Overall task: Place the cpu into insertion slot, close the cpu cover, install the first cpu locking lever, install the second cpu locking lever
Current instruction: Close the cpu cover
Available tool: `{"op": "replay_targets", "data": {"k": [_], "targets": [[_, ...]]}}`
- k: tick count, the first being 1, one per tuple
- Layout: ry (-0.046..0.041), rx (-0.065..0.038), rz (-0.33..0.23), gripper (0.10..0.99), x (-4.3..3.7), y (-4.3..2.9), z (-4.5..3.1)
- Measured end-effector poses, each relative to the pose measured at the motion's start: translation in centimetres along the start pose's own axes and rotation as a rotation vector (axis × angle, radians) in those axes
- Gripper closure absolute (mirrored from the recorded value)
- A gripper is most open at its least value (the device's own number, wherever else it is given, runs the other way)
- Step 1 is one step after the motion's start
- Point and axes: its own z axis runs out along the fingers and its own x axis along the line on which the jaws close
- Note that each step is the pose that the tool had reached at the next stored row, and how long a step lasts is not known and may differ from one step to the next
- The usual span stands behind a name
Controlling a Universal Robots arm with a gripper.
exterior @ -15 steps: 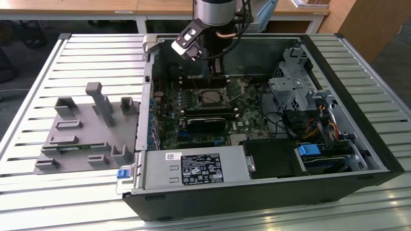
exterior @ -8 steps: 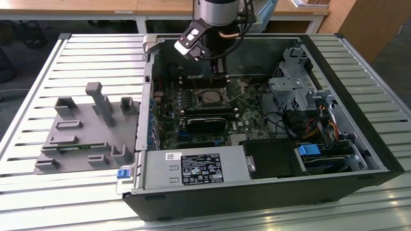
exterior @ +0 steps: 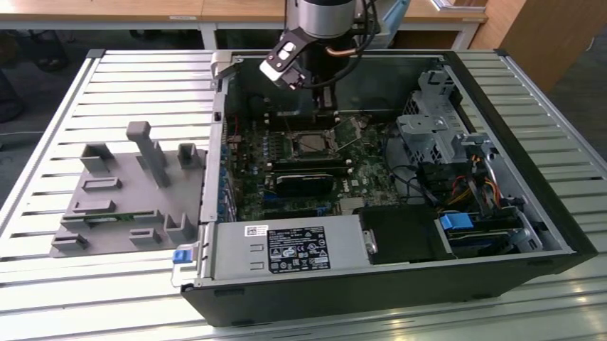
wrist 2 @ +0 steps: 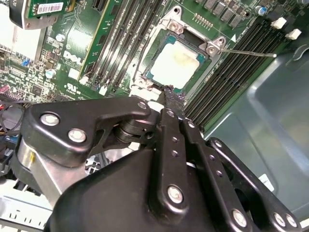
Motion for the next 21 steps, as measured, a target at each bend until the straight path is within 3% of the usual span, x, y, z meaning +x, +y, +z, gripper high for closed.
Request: {"op": "replay_targets", "data": {"k": [21], "targets": [[0.0, 0.0, 0.0, 0.98, 0.01, 0.5, 0.04]]}}
